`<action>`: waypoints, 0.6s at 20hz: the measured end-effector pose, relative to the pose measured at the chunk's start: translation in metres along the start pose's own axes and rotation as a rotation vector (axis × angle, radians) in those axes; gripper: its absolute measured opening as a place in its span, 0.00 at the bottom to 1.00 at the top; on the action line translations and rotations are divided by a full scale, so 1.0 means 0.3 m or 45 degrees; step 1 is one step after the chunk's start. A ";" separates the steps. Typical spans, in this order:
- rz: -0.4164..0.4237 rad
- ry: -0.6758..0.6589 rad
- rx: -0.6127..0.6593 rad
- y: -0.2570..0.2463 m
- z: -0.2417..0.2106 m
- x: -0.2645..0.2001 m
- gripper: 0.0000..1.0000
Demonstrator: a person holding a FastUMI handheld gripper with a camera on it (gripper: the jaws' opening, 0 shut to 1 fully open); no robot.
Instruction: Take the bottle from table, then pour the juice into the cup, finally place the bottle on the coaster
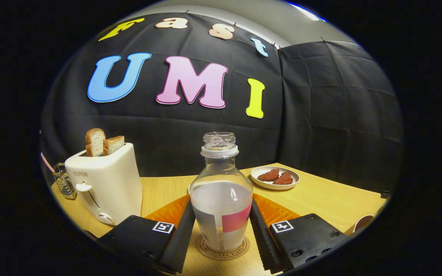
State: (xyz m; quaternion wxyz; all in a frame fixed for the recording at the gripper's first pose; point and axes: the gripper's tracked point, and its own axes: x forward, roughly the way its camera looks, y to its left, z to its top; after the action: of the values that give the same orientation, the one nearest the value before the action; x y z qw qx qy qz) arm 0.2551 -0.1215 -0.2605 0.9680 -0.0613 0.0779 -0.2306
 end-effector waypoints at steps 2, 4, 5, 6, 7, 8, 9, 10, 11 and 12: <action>-0.001 0.012 0.001 0.002 -0.012 0.003 0.76; -0.007 0.021 0.003 -0.002 -0.023 0.013 0.76; -0.010 0.027 0.005 -0.004 -0.027 0.015 0.76; -0.008 0.029 0.006 -0.005 -0.031 0.019 0.76; -0.007 0.036 0.005 -0.005 -0.035 0.022 0.77; -0.003 0.045 0.005 -0.005 -0.045 0.020 0.77; -0.005 0.039 0.001 -0.007 -0.049 0.024 0.78; -0.005 0.034 -0.002 -0.012 -0.042 0.022 0.78; -0.009 0.035 -0.001 -0.017 -0.041 0.021 0.78; -0.013 0.041 0.001 -0.023 -0.047 0.019 0.78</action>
State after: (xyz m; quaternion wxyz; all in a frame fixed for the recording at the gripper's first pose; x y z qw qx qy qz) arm 0.2546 -0.1313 -0.2739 0.9654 -0.0575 0.0930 -0.2366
